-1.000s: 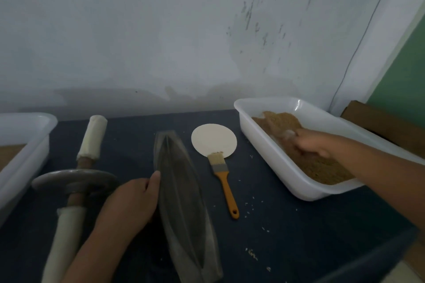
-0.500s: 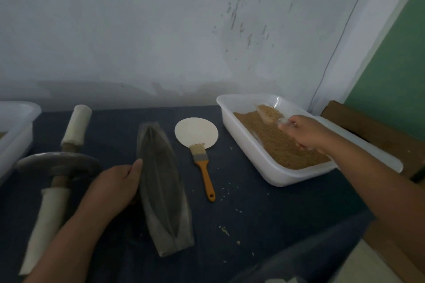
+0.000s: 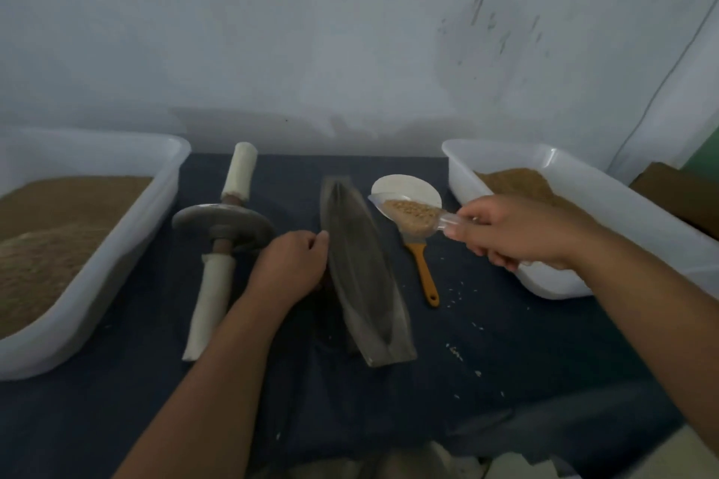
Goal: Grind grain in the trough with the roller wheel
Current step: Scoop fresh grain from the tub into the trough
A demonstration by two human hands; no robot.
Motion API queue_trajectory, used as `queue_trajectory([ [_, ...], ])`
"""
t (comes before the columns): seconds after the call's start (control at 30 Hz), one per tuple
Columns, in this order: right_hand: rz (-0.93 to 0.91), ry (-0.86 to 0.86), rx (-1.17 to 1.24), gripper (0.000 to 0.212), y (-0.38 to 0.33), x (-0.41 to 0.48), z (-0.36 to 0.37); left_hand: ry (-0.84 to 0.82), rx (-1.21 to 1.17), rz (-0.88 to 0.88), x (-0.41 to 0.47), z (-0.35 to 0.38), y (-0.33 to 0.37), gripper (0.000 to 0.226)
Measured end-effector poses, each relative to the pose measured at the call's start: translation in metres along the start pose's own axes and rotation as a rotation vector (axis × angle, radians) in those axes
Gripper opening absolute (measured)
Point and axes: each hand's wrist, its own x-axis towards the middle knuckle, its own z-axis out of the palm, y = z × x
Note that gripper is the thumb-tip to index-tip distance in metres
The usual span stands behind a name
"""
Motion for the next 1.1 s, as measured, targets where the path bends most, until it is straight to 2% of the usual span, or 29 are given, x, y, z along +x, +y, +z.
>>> queue_trajectory([
  [0.13,0.003,0.002,-0.187,0.031,-0.041,0.028,0.021,-0.018,-0.021,-0.014,-0.001,-0.002,0.000,0.051],
  [0.3,-0.019,0.049,-0.613,0.040,-0.080,0.047,0.033,-0.029,-0.063,-0.033,-0.002,-0.004,0.001,0.049],
  [0.43,-0.088,0.078,-0.862,0.038,-0.095,0.043,0.033,-0.037,-0.060,-0.021,-0.002,-0.005,0.001,0.049],
  [0.77,-0.120,-0.090,-1.068,0.026,-0.125,-0.048,0.024,-0.021,-0.019,0.013,0.001,-0.002,-0.002,0.051],
  [1.0,-0.095,0.031,-1.279,0.011,-0.134,-0.093,0.029,-0.011,-0.048,0.007,-0.002,-0.002,-0.002,0.054],
  [1.1,-0.067,0.059,-1.326,0.021,-0.116,-0.079,0.036,-0.035,-0.077,-0.017,-0.004,-0.001,-0.002,0.054],
])
